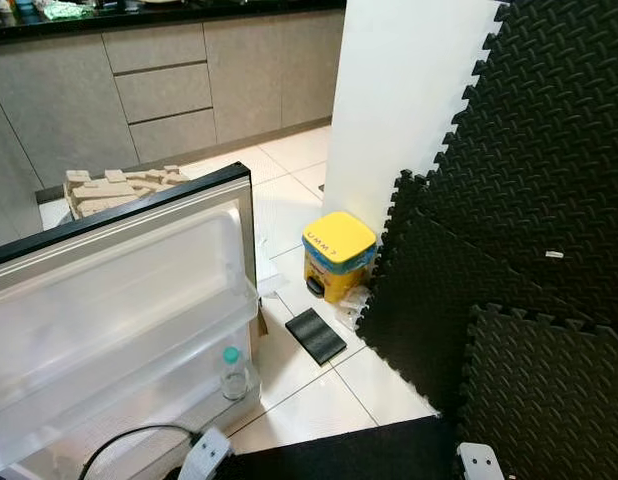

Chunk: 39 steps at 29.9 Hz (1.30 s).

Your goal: Restocking fridge

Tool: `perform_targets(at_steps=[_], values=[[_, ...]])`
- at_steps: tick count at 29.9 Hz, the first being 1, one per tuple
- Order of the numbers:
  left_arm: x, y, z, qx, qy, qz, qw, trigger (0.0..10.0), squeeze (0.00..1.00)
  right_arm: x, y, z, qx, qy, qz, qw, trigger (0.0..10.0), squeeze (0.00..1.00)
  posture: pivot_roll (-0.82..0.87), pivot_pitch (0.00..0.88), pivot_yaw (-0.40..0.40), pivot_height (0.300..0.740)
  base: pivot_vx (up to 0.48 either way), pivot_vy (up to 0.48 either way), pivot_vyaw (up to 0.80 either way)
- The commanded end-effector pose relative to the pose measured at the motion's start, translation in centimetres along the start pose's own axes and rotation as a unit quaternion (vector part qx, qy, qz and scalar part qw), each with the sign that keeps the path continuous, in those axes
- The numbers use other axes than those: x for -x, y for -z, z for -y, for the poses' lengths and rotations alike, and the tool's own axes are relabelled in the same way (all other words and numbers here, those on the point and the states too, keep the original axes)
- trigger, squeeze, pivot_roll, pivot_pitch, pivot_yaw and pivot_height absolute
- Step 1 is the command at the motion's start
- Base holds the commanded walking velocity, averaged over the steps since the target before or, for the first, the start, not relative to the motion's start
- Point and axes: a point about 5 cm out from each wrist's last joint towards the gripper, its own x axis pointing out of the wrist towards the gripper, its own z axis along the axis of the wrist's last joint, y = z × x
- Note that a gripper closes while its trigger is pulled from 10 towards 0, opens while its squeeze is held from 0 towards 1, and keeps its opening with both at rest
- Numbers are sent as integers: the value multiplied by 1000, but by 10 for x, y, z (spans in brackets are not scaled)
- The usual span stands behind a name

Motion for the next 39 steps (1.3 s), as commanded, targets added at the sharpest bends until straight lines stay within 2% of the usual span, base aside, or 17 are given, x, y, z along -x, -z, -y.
perform_targets(at_steps=[1,2,3,4,8,15,23,25,31,35,39], values=[[3,24,0,70,-53,-20,996,10000,0,0,2,-1,10,4,-9,1000,10000,0,108,13,-20,740,0,0,0],[6,34,0,92,-70,-31,993,10000,0,0,3,-2,14,4,-10,1000,10000,0,108,13,-20,740,0,0,0],[6,34,0,92,-70,-31,993,10000,0,0,3,-2,14,4,-10,1000,10000,0,108,13,-20,740,0,0,0],[9,44,1,109,-85,-45,989,10000,0,0,3,-2,18,4,-11,1000,10000,0,108,7,-20,740,0,0,0],[11,58,3,106,-107,-79,985,10000,0,0,6,-5,31,-2,-15,999,10000,0,111,0,-22,740,0,0,0],[9,53,1,110,-130,-75,983,10000,0,-1,6,-7,39,-9,-20,999,10000,0,114,0,-27,740,0,0,0],[7,48,-6,72,-189,-97,975,10000,0,-4,6,-13,68,7,-36,997,10000,0,113,0,-31,740,0,0,0],[6,48,-6,51,-201,-115,972,10000,0,-6,5,-16,83,15,-41,996,10000,0,117,0,-32,740,0,0,0],[1,44,-4,36,-201,-116,972,10000,0,-10,-4,-28,79,-2,-25,997,10000,0,123,0,-32,740,0,0,0],[-2,43,0,-12,-187,-140,972,10000,0,-12,-7,-36,98,-13,-26,995,10000,0,123,0,-29,740,0,0,0],[-3,44,0,-21,-190,-155,969,10000,0,-14,-11,-42,111,-17,-25,993,10000,0,125,0,-20,740,0,0,0]])
